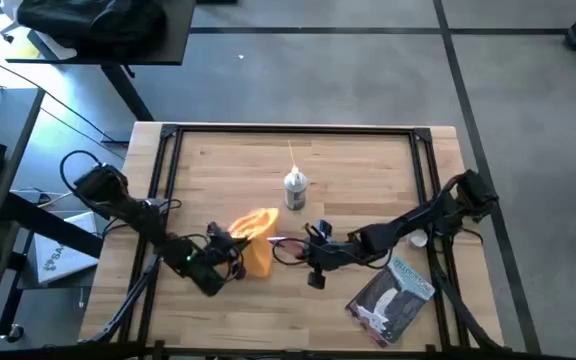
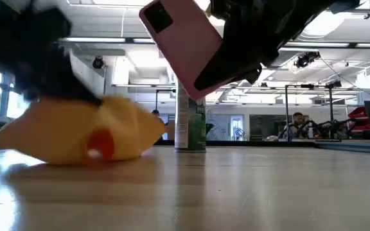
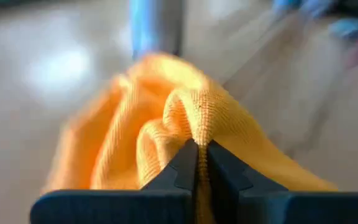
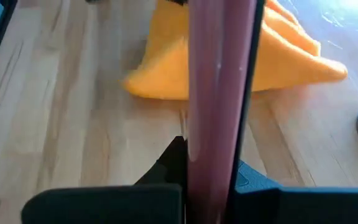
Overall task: Apply microfiber cloth
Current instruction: Wipe the phone with the microfiber towel
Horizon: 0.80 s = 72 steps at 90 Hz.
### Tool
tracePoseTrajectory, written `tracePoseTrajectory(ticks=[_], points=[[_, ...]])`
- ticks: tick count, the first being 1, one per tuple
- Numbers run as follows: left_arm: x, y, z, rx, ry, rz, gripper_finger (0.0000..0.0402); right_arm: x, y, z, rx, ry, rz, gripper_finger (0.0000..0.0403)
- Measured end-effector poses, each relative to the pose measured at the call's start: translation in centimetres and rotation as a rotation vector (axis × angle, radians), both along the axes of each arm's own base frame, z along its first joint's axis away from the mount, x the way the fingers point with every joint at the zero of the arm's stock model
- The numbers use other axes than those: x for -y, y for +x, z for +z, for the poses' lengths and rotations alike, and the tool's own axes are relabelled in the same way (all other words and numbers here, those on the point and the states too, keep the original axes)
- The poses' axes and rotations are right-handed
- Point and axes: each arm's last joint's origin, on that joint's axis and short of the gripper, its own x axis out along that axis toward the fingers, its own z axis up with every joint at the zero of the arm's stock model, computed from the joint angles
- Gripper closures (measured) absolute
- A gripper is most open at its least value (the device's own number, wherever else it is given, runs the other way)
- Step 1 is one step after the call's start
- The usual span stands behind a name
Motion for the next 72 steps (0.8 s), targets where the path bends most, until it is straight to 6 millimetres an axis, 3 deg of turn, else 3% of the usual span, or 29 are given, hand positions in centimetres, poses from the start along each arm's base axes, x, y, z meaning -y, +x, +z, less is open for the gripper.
tracePoseTrajectory(ticks=[14, 29, 51, 64, 72], points=[[2.1, 0.2, 4.8, 0.086, 0.12, -0.114, 0.0401, 0.4, 0.2, 0.1, 0.032, -0.006, -0.067, 0.0398], [3.6, 0.8, 7.3, 0.169, 0.188, -0.261, 0.0401, 0.6, 1.2, -0.3, 0.101, 0.025, -0.093, 0.0398], [2.9, 3.6, 6.0, 0.19, 0.275, -0.265, 0.0401, -0.3, 2.8, -1.3, 0.217, 0.126, -0.018, 0.0398], [2.4, 5.0, 4.8, 0.187, 0.319, -0.226, 0.0401, -0.6, 3.0, -0.8, 0.263, 0.183, 0.023, 0.0398], [2.4, 5.5, 5.1, 0.179, 0.377, -0.208, 0.0401, -0.7, 3.1, -0.6, 0.278, 0.212, 0.053, 0.0398]])
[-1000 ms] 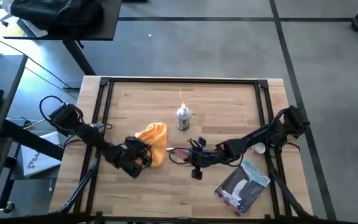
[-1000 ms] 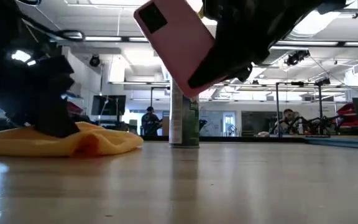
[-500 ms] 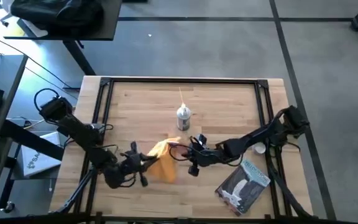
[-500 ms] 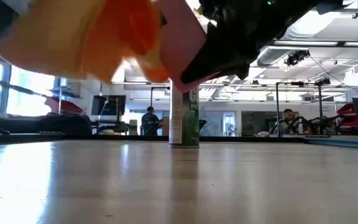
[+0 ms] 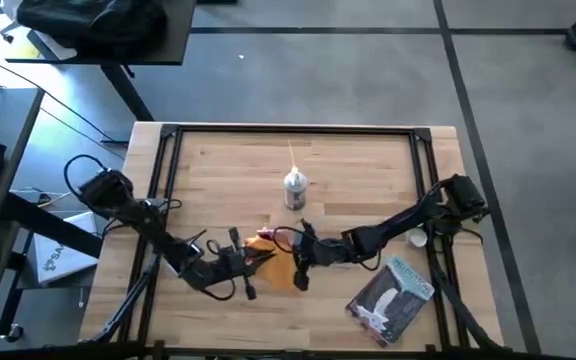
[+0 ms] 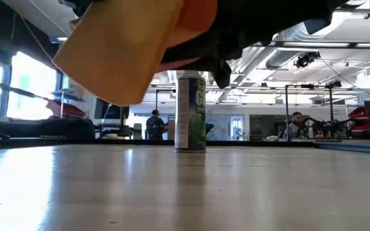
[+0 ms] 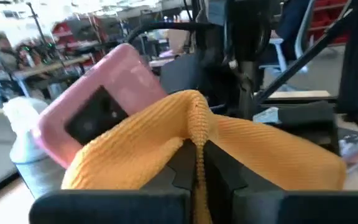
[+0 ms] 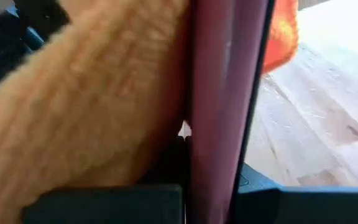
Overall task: Apply microfiber cloth
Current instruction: Wipe the phone with the microfiber towel
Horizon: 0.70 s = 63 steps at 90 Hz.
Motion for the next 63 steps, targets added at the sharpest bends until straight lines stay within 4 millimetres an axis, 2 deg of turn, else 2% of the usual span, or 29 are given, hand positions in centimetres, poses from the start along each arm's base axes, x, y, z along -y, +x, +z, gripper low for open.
tracePoseTrajectory(ticks=[22, 42, 51, 63], points=[[1.3, 0.1, 3.0, -0.103, 0.256, 0.231, 0.0402, -0.4, -0.1, 0.2, 0.002, 0.021, 0.032, 0.0398], [2.9, -0.4, 4.8, -0.148, 0.318, 0.285, 0.0401, -0.8, 0.0, 0.7, 0.047, 0.075, 0.086, 0.0398], [3.4, -0.6, 4.9, -0.135, 0.308, 0.257, 0.0401, -0.9, 0.0, 0.9, 0.071, 0.088, 0.098, 0.0398], [3.9, -1.0, 4.1, -0.136, 0.284, 0.22, 0.0401, -0.9, 0.1, 1.4, 0.104, 0.119, 0.093, 0.0398]])
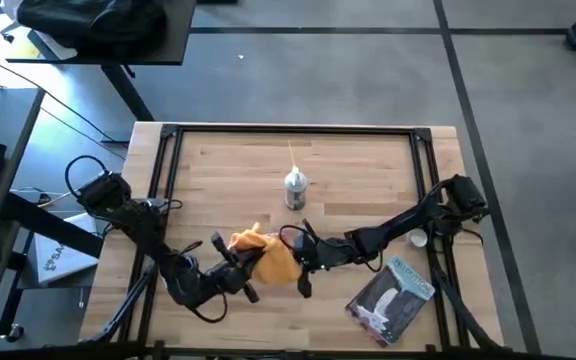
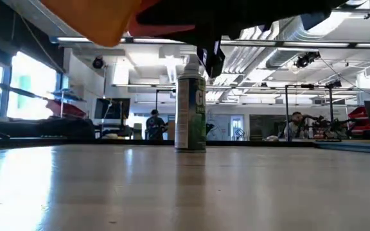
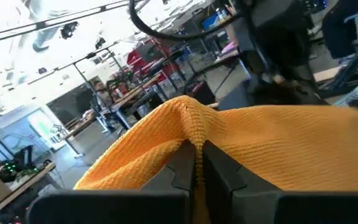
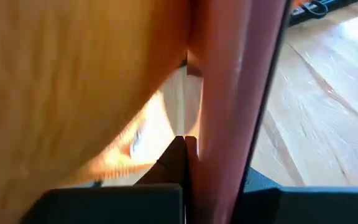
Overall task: Apply microfiber cloth
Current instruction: Wipe the phone with the microfiber towel
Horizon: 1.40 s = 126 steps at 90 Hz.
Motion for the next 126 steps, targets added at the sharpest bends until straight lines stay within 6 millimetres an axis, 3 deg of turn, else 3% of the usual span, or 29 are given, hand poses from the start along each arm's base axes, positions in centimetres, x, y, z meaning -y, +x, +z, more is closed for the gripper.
tracePoseTrajectory(ticks=[14, 28, 49, 80, 126], points=[[0.1, 0.3, -1.5, -0.006, -0.095, -0.134, 0.0401, 0.2, -0.1, 1.1, 0.045, 0.022, 0.001, 0.0398], [-0.5, 1.6, -3.0, -0.031, -0.115, -0.141, 0.0401, 0.7, 0.0, 1.5, 0.056, 0.025, -0.017, 0.0398], [-1.7, 3.1, -3.1, -0.044, -0.064, -0.17, 0.0401, 1.1, 0.0, 1.1, 0.016, 0.04, -0.028, 0.0398], [-3.5, 4.5, -1.6, -0.013, 0.043, -0.148, 0.0401, 1.2, 0.1, 1.2, 0.025, 0.044, -0.039, 0.0398], [-4.5, 3.0, 2.3, -0.012, 0.28, 0.104, 0.0401, 1.0, 0.0, 1.2, 0.01, 0.047, -0.018, 0.0398]])
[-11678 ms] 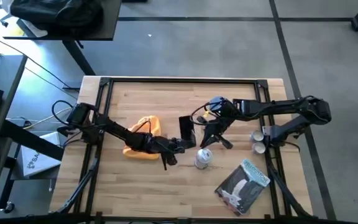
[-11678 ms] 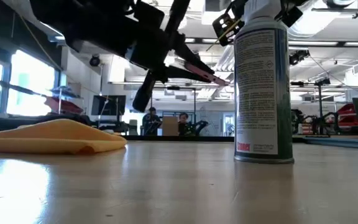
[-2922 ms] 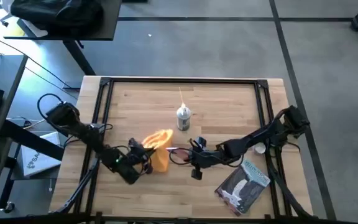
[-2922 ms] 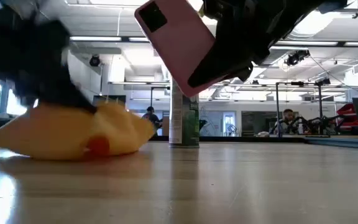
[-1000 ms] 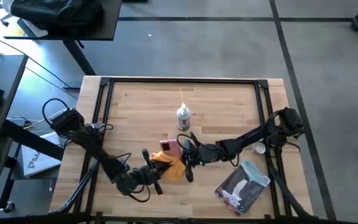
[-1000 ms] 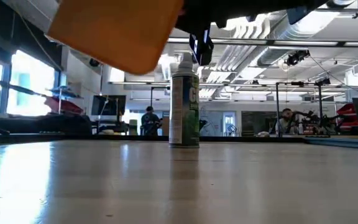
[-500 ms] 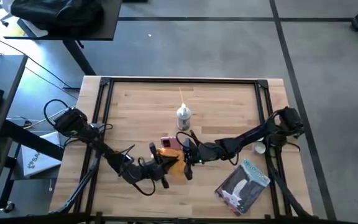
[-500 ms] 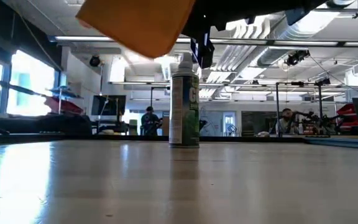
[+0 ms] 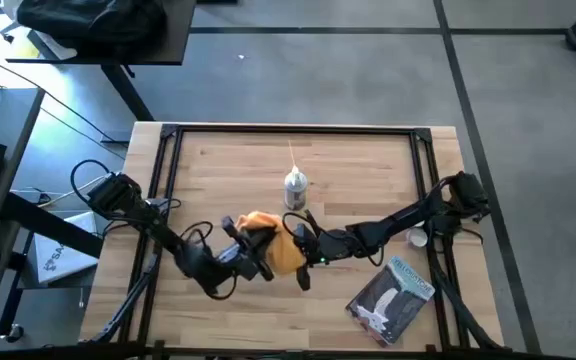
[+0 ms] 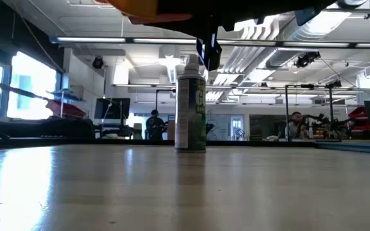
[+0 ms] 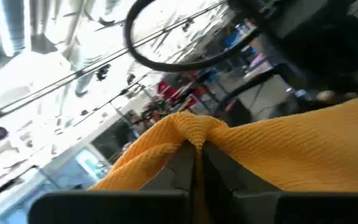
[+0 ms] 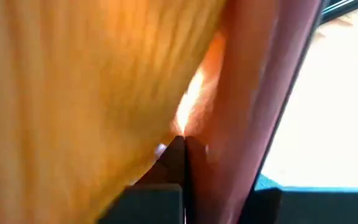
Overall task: Apply microfiber cloth
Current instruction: Wipe the phone with the microfiber towel
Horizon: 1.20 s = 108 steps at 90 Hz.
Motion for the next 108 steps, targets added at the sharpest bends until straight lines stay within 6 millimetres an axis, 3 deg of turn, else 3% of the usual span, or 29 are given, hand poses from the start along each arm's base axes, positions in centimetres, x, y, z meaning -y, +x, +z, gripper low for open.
tracePoseTrajectory(ticks=[52, 82, 94, 108], points=[[3.5, -2.7, -0.1, -0.018, -0.041, -0.071, 0.0401, -0.1, 0.0, 0.1, 0.015, -0.016, 0.015, 0.0398], [1.2, -1.4, -5.0, 0.043, -0.229, -0.192, 0.0401, 0.2, 0.1, -0.1, -0.001, -0.02, -0.021, 0.0398], [1.0, -1.1, -5.3, 0.049, -0.259, -0.217, 0.0401, 0.4, 0.1, -0.3, -0.013, -0.026, -0.022, 0.0398], [0.9, -1.6, -4.5, 0.06, -0.218, -0.125, 0.0401, 0.4, 0.1, -0.2, -0.013, -0.023, -0.022, 0.0398]])
